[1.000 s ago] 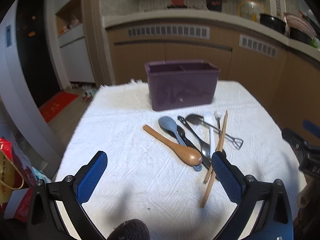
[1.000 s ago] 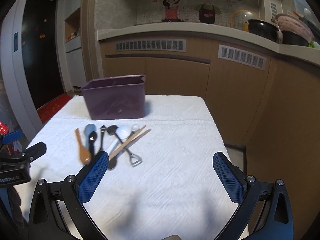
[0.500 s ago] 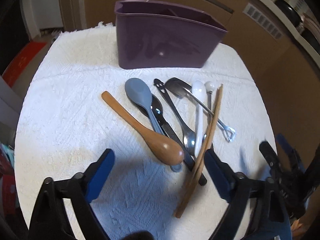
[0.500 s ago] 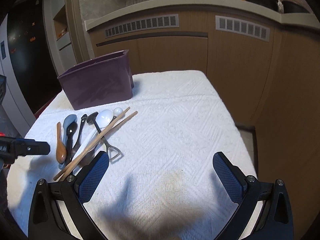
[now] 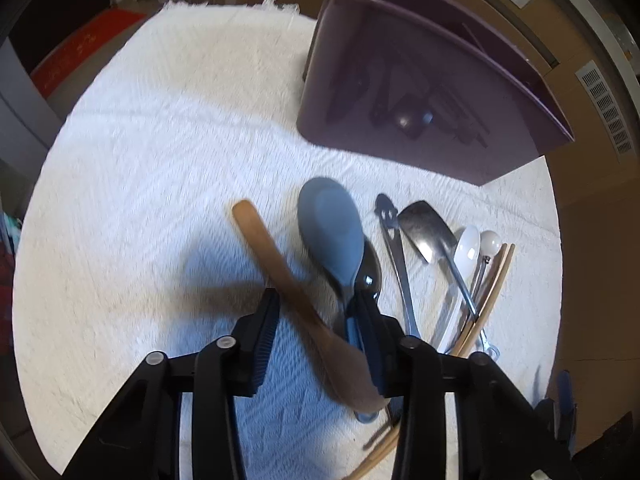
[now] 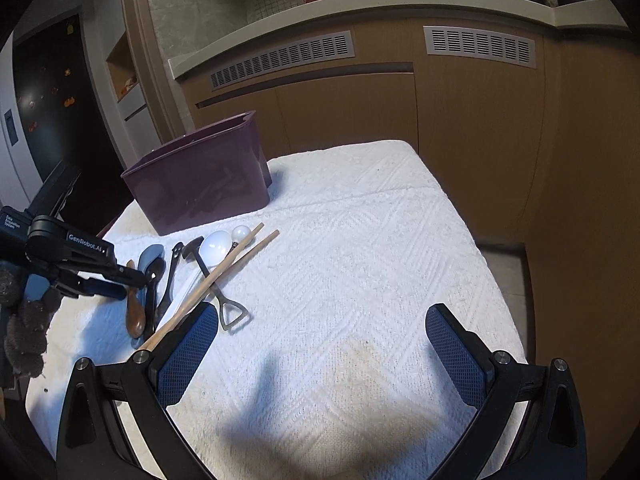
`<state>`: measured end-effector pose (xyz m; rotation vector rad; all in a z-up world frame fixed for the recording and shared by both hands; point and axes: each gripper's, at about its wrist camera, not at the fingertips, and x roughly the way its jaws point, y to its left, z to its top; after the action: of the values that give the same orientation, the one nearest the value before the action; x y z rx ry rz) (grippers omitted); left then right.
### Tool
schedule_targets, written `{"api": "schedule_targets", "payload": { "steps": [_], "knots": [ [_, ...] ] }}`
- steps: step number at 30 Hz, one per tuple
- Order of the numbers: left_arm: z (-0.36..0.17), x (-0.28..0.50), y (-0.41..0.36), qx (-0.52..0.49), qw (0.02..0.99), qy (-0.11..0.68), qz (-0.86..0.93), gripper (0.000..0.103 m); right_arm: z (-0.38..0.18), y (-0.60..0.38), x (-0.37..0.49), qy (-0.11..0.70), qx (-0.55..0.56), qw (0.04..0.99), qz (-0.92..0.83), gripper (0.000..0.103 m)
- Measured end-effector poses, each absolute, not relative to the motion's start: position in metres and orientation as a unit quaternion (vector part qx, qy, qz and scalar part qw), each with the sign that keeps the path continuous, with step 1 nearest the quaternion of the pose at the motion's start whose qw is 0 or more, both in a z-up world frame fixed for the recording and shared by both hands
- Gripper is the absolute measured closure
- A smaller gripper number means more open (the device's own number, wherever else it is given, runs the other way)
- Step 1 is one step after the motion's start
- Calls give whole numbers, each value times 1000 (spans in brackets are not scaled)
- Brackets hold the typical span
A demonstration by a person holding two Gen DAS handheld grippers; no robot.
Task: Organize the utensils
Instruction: 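Grasp the wooden spoon with the left tool while the right tool grasps the blue spoon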
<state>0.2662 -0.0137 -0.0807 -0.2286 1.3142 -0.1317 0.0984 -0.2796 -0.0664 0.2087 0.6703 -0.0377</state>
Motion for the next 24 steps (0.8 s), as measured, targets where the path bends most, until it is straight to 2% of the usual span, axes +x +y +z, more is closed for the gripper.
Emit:
{"api": "schedule_targets", "payload": {
  "steps": [3, 5, 10, 16, 21, 22, 24],
  "knots": [
    [-80, 269, -19, -83, 795, 597, -75, 70, -67, -279, 98, 329, 100, 939, -21, 0],
    [-77, 264, -22, -61, 803, 586, -92, 80, -67, -277, 98, 330, 95, 939, -24, 0],
    [-69, 245, -15, 2, 823, 559, -103, 87, -63, -271, 99, 339, 63, 938, -34, 0],
    [-67, 217, 30, 40, 843, 528, -91, 88, -35, -238, 128, 352, 17, 936, 6, 0],
    [-75, 205, 70, -8, 839, 535, -95, 86, -22, -179, 173, 390, 8, 916, 93, 0],
    [-76, 204, 80, -24, 838, 537, -94, 83, -24, -165, 180, 398, 2, 911, 108, 0],
    [-75, 200, 99, -53, 839, 534, -89, 69, -29, -135, 192, 412, -18, 901, 133, 1]
  ]
}}
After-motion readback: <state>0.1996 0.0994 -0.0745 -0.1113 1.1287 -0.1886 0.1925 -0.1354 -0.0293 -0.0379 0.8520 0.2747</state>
